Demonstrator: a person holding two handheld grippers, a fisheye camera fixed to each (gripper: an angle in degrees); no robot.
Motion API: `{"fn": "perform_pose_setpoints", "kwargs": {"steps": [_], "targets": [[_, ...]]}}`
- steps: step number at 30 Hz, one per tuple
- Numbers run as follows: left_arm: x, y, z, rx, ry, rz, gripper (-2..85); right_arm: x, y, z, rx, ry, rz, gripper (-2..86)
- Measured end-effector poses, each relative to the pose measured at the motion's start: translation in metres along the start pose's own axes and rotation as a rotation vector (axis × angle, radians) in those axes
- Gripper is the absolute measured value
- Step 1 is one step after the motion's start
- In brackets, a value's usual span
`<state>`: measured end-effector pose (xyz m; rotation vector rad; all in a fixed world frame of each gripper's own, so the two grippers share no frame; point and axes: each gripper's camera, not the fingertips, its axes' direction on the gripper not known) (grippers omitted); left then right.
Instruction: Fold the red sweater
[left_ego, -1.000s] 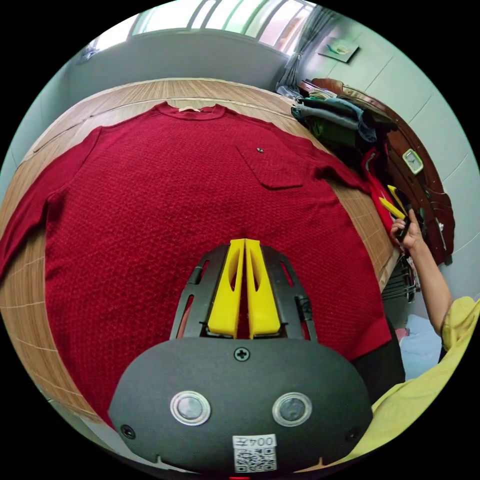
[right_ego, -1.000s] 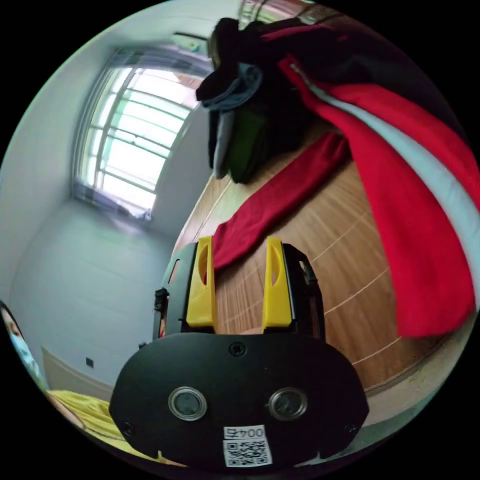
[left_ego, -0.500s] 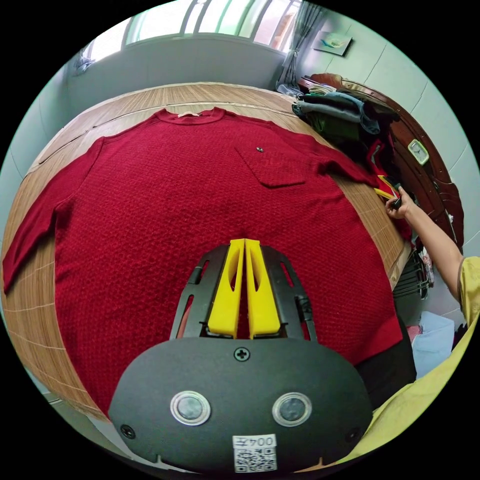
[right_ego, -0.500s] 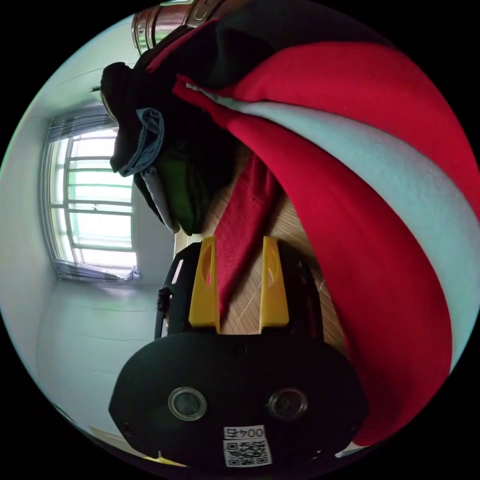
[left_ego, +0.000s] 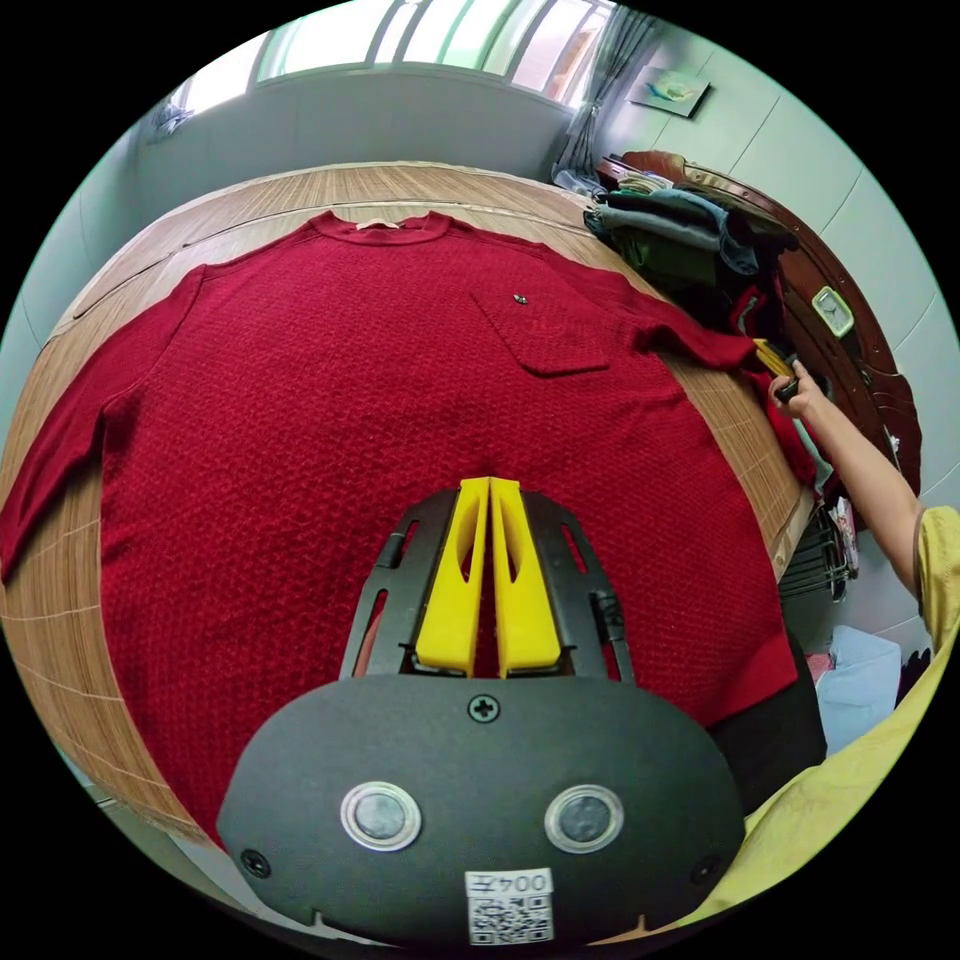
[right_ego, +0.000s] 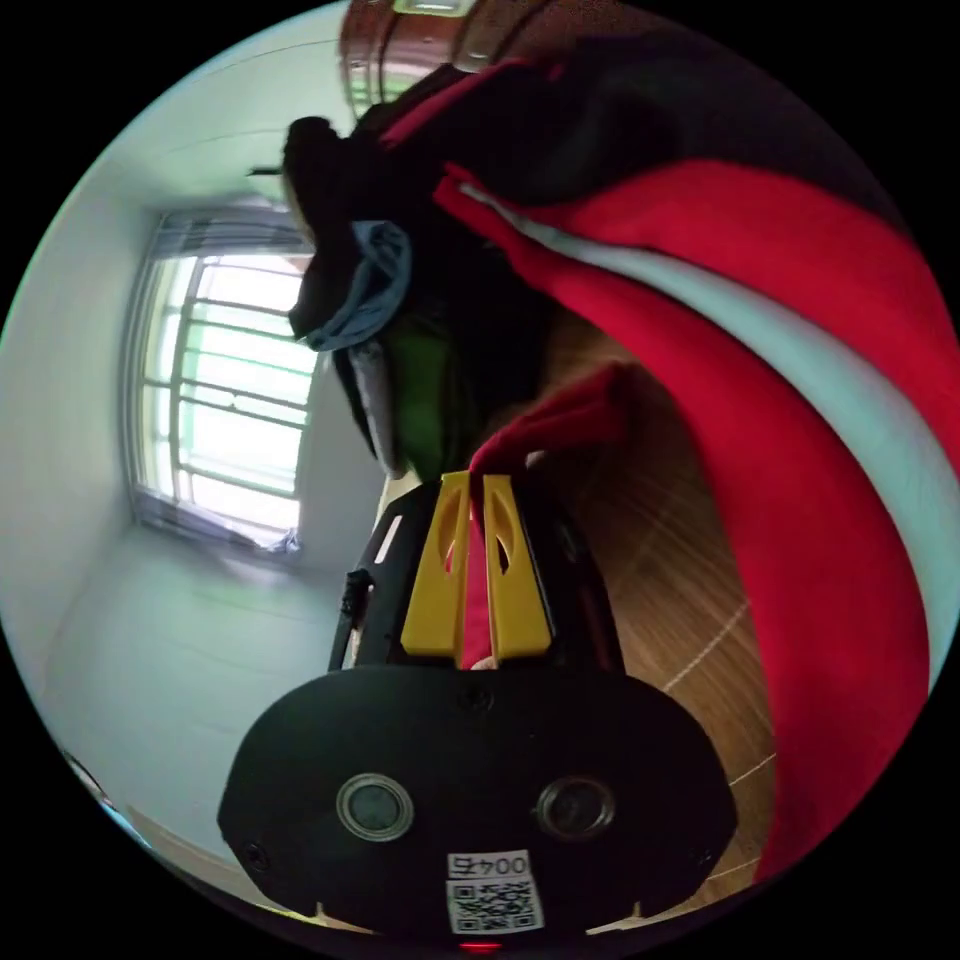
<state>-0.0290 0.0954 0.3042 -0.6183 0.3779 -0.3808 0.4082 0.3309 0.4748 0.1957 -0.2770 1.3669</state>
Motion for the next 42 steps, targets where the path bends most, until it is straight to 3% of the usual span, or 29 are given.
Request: {"fn": "perform_pose_setpoints", "kwargs": {"steps": [9, 14, 20, 23, 27, 30, 35, 42], "targets": [[-0.018, -0.003, -0.015, 0.004, 0.0, 0.0, 0.7, -0.238, 0.039, 0.019, -0.09, 0.005, -0.491, 2.8], [-0.036, -0.006, -0.025, 0.006, 0.037, -0.015, 0.7, -0.366, 0.141, 0.058, -0.201, -0.014, -0.761, 3.0], [-0.05, -0.009, -0.038, 0.007, 0.043, -0.017, 0.7, -0.449, 0.291, 0.122, -0.389, -0.113, -0.983, 5.2], [-0.058, -0.012, -0.044, 0.007, 0.058, -0.024, 0.6, -0.458, 0.354, 0.16, -0.531, -0.123, -1.021, 10.9], [-0.069, -0.015, -0.051, 0.008, 0.077, -0.032, 0.6, -0.451, 0.393, 0.16, -0.614, -0.118, -1.011, 12.1], [-0.076, -0.017, -0.058, 0.01, 0.088, -0.037, 0.7, -0.428, 0.396, 0.129, -0.568, -0.023, -1.022, 11.6], [-0.088, -0.022, -0.069, 0.009, 0.108, -0.046, 0.7, -0.362, 0.375, 0.075, -0.526, 0.388, -1.058, 12.7], [-0.096, -0.03, -0.083, 0.006, 0.118, -0.051, 0.8, -0.329, 0.384, 0.045, -0.624, 0.525, -1.054, 13.3]]}}
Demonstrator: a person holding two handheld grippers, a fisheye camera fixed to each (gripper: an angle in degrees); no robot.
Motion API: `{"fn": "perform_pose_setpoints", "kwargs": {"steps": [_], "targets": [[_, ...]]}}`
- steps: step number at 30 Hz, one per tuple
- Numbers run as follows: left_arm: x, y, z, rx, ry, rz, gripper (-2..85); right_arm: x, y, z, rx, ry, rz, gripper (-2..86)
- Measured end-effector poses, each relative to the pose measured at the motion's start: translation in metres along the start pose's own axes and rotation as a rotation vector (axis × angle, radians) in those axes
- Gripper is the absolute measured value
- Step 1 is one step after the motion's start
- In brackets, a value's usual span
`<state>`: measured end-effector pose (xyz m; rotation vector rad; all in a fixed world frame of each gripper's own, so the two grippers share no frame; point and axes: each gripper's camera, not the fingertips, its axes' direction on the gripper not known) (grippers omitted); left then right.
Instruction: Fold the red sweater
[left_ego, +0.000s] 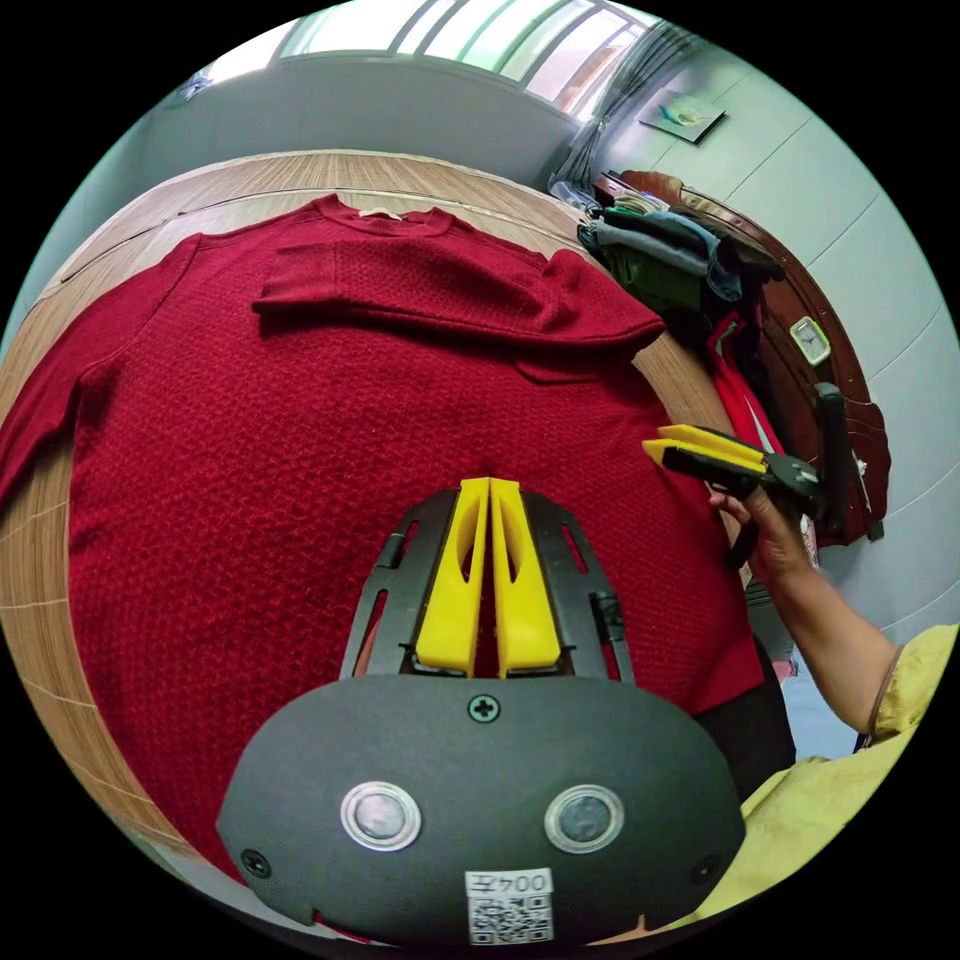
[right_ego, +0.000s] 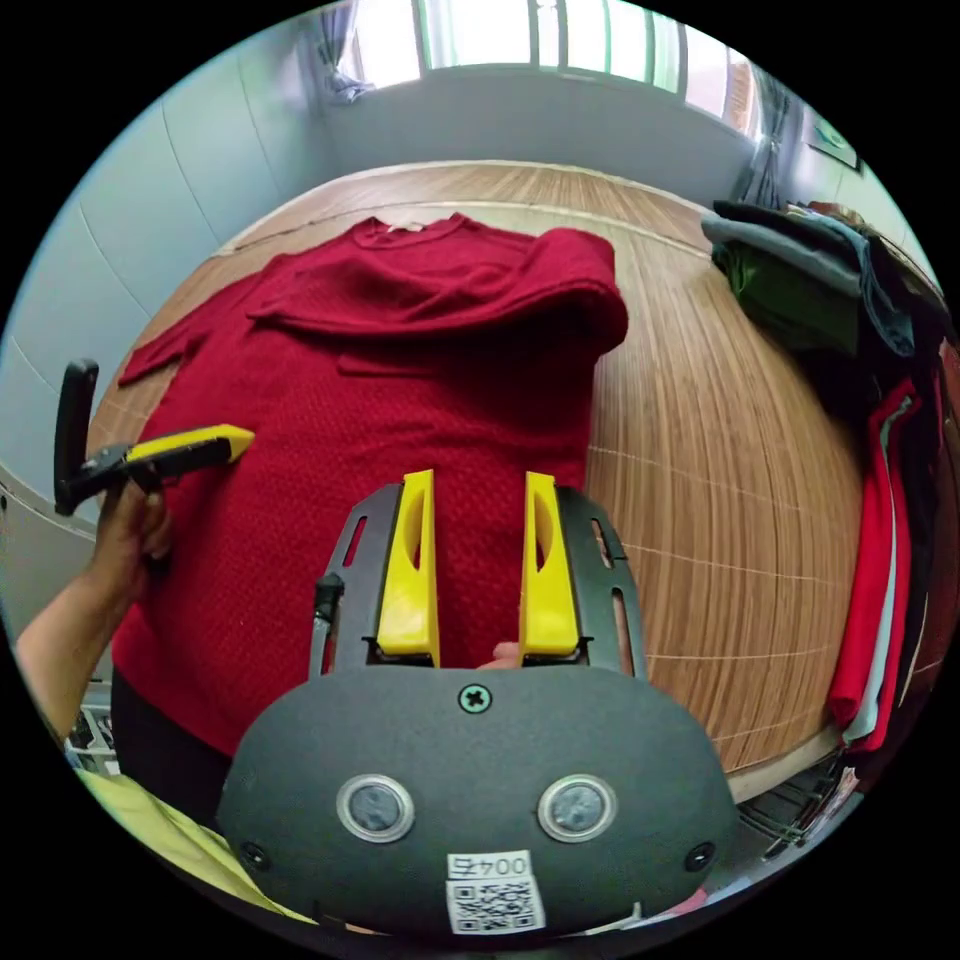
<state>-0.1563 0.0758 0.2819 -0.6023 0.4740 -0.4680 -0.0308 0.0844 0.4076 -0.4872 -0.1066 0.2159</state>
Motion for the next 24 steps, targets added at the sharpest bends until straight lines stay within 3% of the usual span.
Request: {"fn": "perform_pose_setpoints", "kwargs": {"steps": [12, 15, 24], "targets": [[-0.026, -0.022, -0.05, 0.062, 0.088, -0.086, 6.5, -0.024, -0.009, -0.055, 0.009, 0.003, 0.004, 13.3], [-0.053, -0.045, -0.081, 0.135, 0.031, -0.17, 9.5, -0.028, -0.009, -0.066, 0.01, 0.003, 0.01, 13.0], [-0.142, -0.096, -0.077, 0.191, 0.273, -0.588, 12.2, -0.037, -0.004, -0.09, 0.02, 0.0, 0.02, 11.6]]}}
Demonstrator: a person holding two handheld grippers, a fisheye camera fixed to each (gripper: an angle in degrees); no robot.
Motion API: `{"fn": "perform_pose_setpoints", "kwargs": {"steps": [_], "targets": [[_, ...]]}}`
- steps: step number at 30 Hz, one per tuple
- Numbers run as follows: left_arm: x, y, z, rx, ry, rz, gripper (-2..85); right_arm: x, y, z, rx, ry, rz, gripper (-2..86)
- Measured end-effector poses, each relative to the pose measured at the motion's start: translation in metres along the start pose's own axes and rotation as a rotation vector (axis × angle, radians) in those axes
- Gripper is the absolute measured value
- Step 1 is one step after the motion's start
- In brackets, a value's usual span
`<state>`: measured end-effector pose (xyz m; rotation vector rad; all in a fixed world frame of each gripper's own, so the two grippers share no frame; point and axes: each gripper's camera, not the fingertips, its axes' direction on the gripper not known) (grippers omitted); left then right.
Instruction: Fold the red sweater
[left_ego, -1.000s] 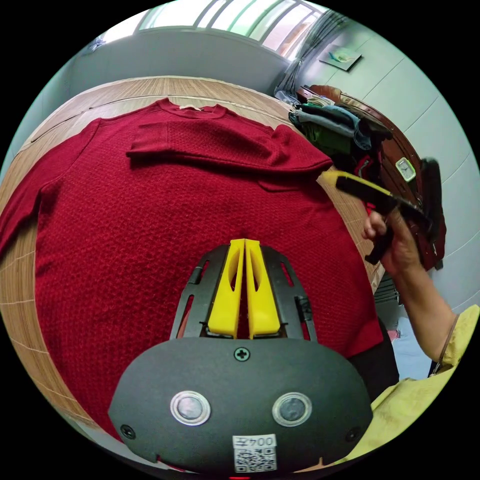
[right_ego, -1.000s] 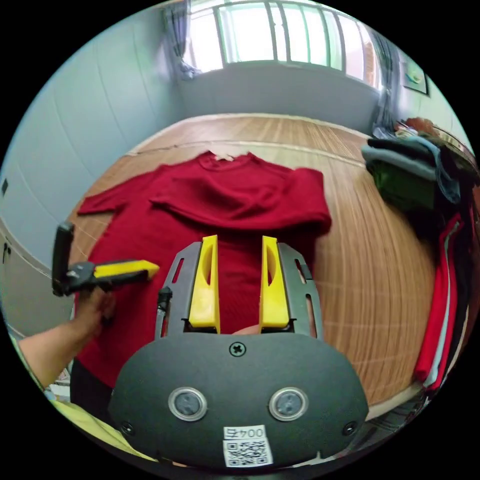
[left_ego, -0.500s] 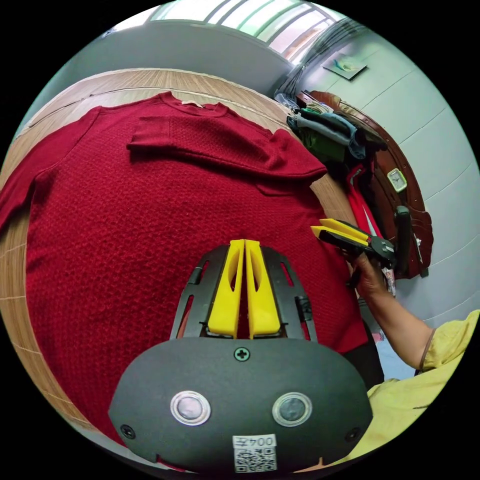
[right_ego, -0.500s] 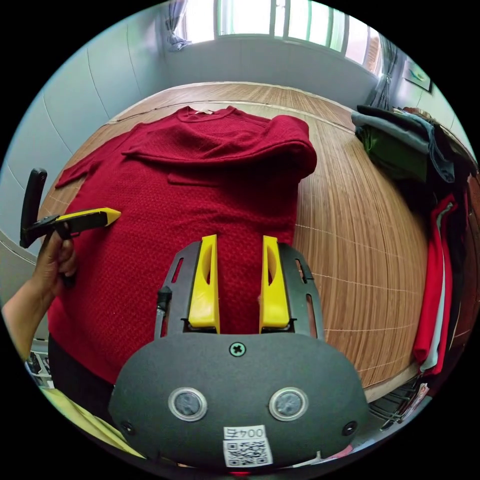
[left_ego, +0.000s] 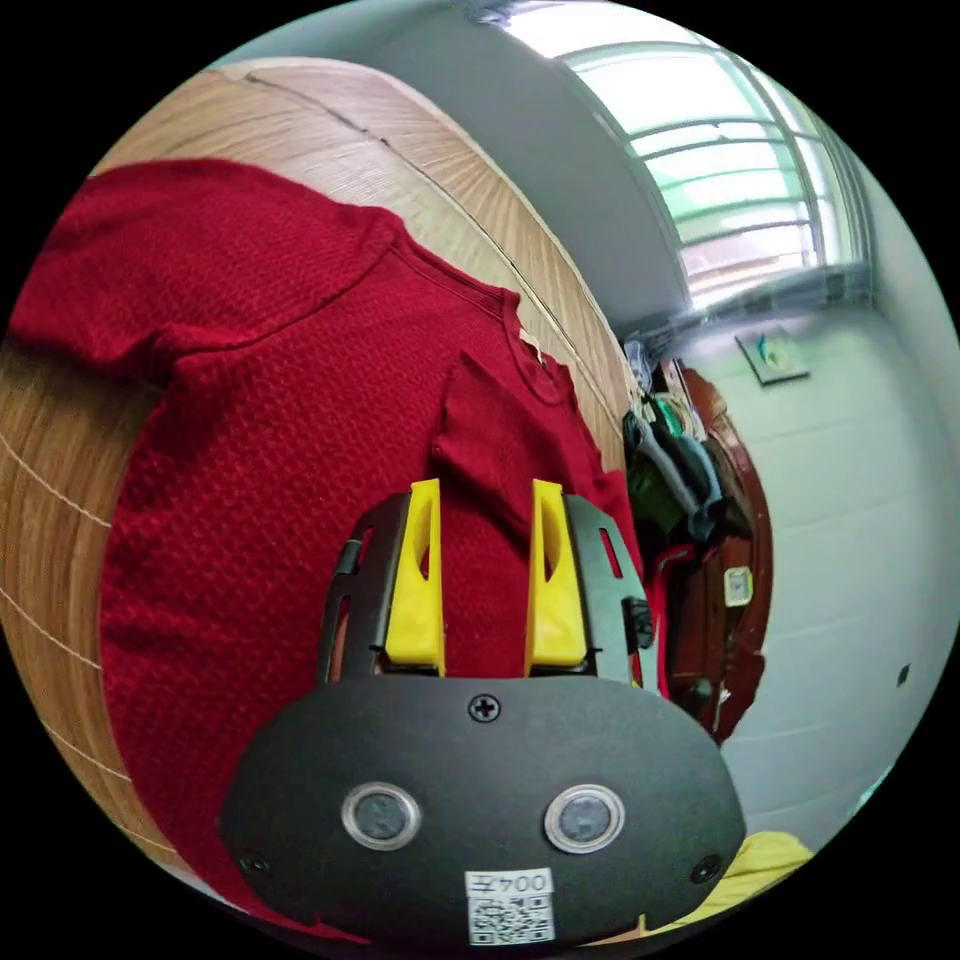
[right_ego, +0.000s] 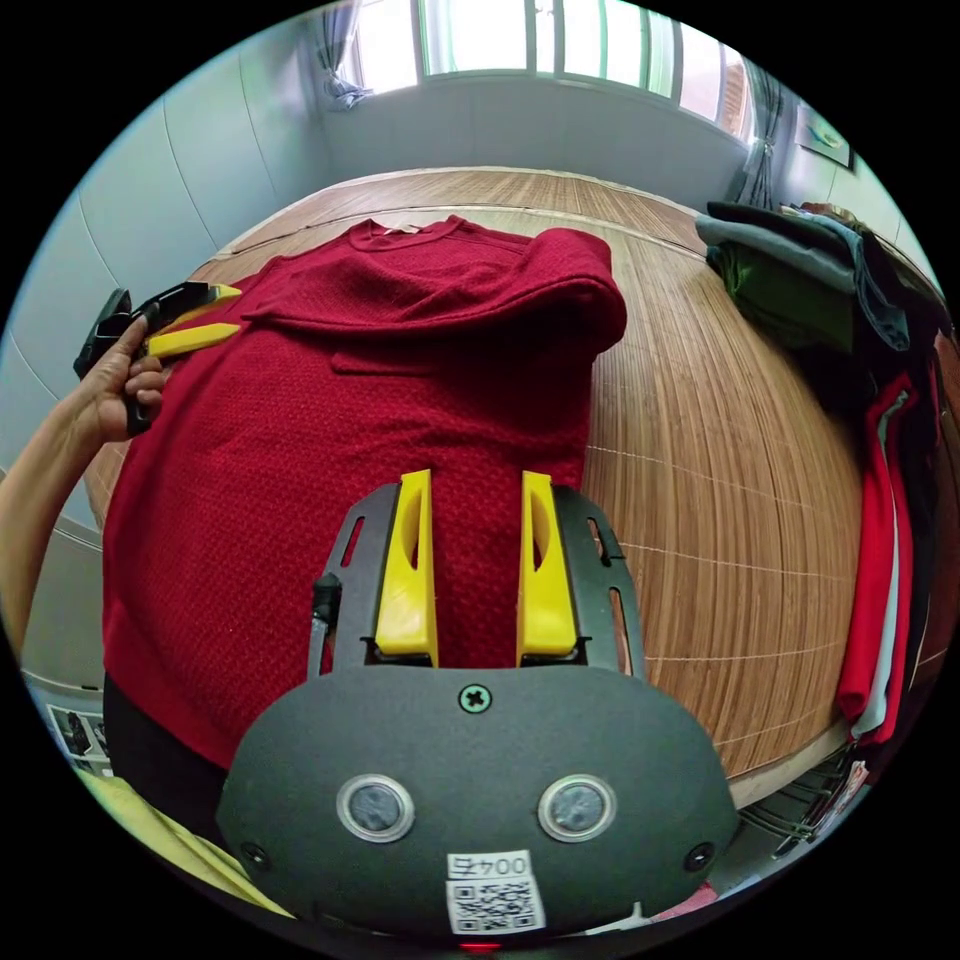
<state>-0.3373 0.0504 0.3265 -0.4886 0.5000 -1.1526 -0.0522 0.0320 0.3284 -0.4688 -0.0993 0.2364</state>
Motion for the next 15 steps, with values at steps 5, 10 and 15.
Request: {"fn": "perform_pose_setpoints", "kwargs": {"steps": [5, 10, 15], "targets": [[-0.004, -0.002, 0.011, 0.015, -0.011, -0.093, 10.2, -0.004, 0.004, -0.01, 0.004, -0.002, 0.004, 10.3], [0.002, 0.003, 0.021, 0.019, -0.002, -0.078, 5.0, -0.007, 0.007, -0.016, 0.007, 0.003, 0.006, 10.1], [0.064, 0.022, 0.002, 0.127, -0.08, 0.156, 3.2, -0.007, 0.011, -0.021, 0.01, -0.001, 0.009, 10.1]]}}
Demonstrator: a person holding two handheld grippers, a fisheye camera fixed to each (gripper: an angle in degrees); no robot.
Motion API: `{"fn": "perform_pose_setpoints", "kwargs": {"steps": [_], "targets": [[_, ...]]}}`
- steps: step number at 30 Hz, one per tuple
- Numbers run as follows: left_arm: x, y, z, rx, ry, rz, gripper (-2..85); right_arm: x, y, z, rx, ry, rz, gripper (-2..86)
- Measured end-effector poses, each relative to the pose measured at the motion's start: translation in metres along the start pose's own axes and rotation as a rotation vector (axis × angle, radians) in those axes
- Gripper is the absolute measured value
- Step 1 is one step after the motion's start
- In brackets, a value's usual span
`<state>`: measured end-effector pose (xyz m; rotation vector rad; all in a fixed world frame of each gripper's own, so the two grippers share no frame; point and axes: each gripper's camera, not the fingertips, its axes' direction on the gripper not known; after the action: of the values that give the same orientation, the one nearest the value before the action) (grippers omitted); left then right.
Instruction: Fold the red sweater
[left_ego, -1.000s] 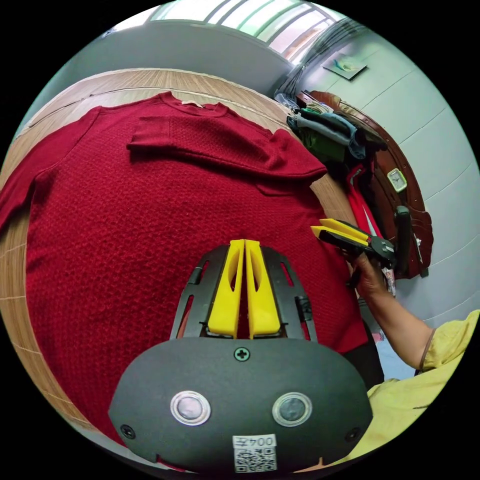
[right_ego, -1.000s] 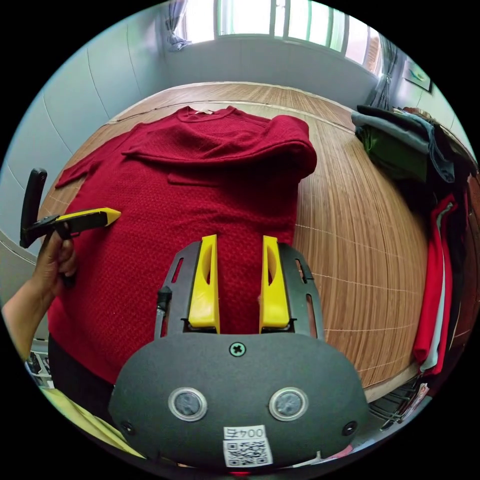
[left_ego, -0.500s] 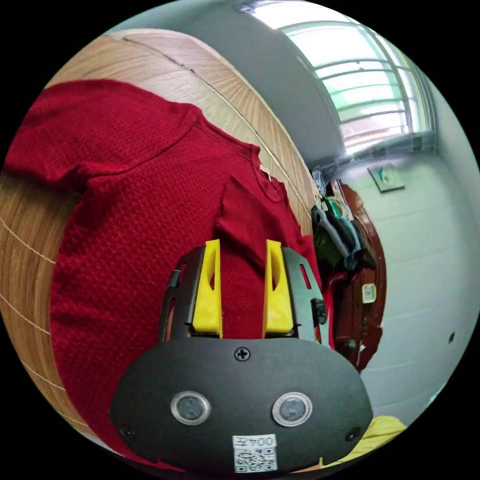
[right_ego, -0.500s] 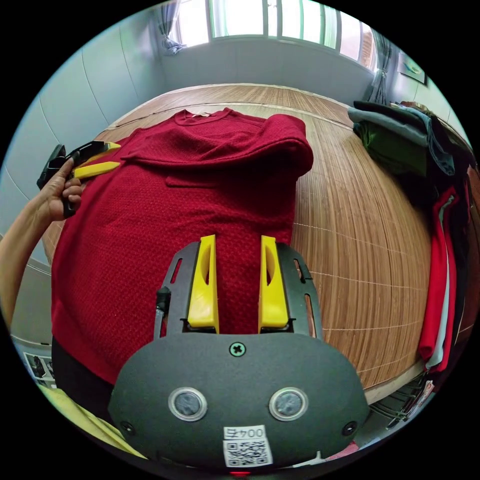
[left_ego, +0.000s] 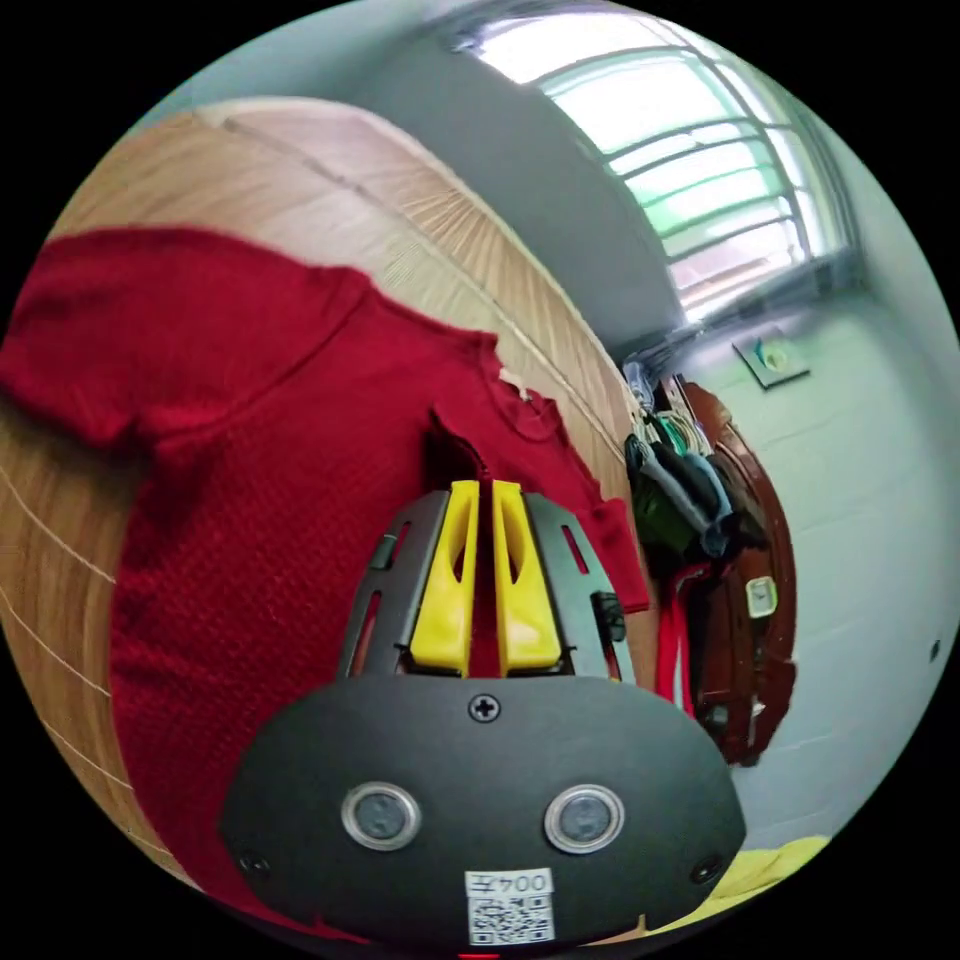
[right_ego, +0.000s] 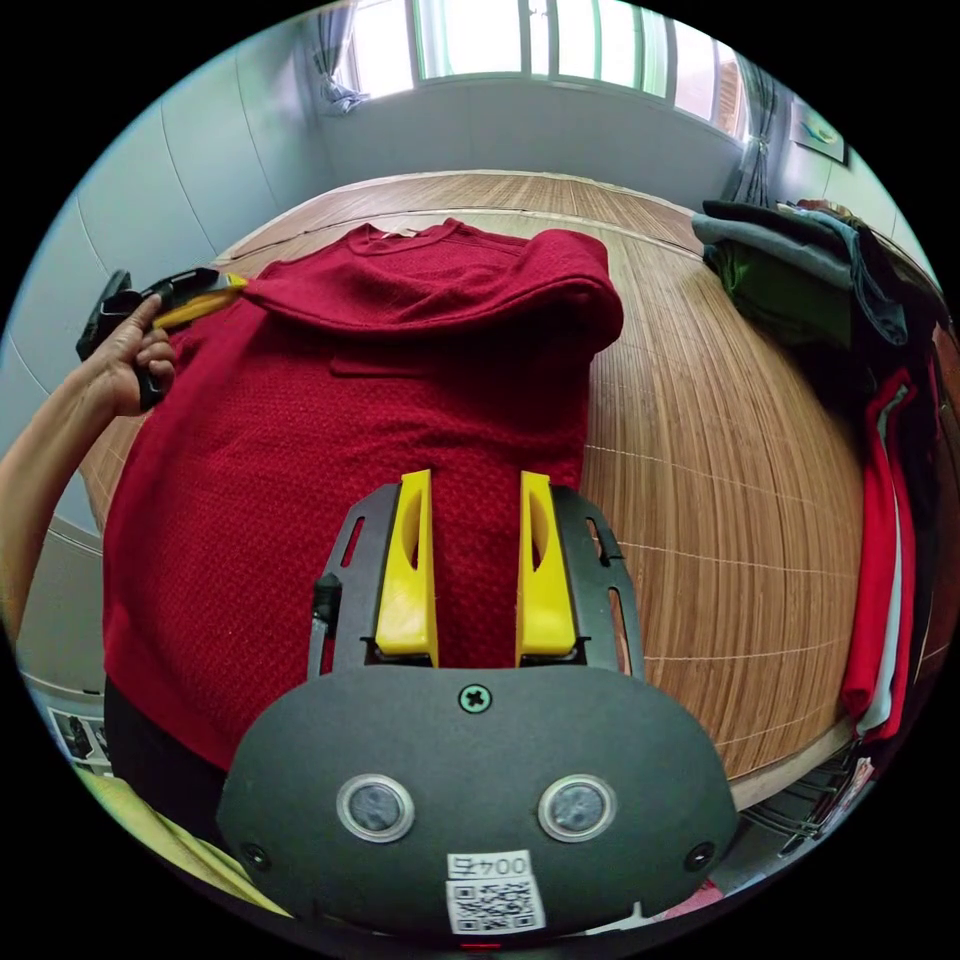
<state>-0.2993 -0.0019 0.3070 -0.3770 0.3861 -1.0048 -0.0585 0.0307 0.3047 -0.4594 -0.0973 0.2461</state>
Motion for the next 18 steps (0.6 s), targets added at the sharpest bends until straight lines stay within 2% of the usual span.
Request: {"fn": "perform_pose_setpoints", "kwargs": {"steps": [3, 5, 7, 11, 18], "targets": [[0.044, 0.017, -0.03, 0.091, -0.086, 0.192, 2.8, 0.0, 0.002, -0.002, 0.0, -0.001, 0.001, 10.3], [0.046, 0.042, -0.034, 0.12, -0.237, 0.262, 2.6, 0.0, 0.004, -0.003, 0.0, -0.001, 0.002, 10.4], [0.025, 0.055, -0.022, 0.066, -0.282, 0.233, 2.5, 0.0, 0.005, -0.003, 0.0, -0.001, 0.002, 10.4], [-0.017, 0.076, -0.007, 0.006, -0.229, 0.105, 2.4, 0.001, 0.007, -0.004, 0.0, -0.002, 0.003, 10.5], [0.017, 0.076, -0.02, 0.07, -0.264, 0.2, 2.4, 0.002, 0.01, -0.002, 0.002, -0.002, 0.004, 10.5]]}}
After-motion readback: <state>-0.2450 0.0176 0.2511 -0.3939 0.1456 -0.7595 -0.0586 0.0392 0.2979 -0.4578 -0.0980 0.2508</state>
